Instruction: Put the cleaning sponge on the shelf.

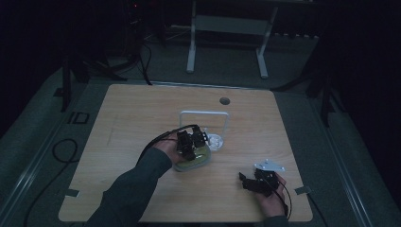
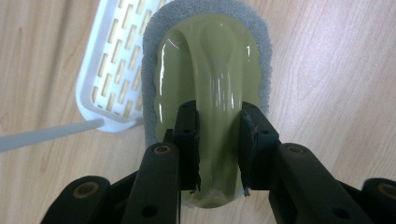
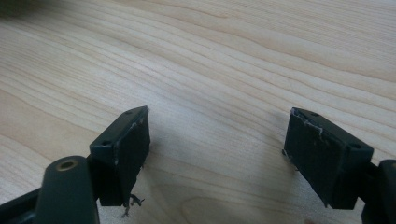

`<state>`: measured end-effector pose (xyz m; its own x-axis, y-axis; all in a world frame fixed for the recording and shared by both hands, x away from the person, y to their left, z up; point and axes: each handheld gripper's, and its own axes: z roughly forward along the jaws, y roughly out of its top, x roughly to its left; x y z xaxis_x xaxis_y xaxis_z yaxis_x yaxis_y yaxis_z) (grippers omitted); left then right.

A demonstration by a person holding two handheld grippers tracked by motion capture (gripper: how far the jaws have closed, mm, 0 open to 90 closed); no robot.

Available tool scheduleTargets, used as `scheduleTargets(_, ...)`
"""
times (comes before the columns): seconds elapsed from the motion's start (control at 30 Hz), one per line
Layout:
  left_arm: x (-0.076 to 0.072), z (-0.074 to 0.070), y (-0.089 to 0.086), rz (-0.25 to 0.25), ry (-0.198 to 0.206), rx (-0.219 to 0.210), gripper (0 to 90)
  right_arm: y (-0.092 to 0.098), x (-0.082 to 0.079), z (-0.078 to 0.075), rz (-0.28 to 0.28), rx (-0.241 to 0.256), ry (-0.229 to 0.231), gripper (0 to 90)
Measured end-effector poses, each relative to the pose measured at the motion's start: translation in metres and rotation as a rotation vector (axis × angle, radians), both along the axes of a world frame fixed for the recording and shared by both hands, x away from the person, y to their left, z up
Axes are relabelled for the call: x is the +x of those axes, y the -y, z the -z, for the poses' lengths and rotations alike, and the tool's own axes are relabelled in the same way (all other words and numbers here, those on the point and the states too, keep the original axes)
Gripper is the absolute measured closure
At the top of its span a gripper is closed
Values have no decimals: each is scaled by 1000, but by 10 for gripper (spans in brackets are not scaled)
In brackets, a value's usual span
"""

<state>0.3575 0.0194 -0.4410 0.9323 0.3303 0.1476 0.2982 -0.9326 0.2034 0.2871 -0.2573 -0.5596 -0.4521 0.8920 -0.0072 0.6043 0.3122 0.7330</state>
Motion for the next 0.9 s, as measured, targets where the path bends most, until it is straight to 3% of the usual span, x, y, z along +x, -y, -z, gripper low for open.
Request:
scheduleTargets(0.7,12,-6,10,25,54,45,717,0,0,0,0,0,0,219)
scheduleTargets(0.9,17,-5,10,16,53,44,717,0,0,0,0,1,-1,219)
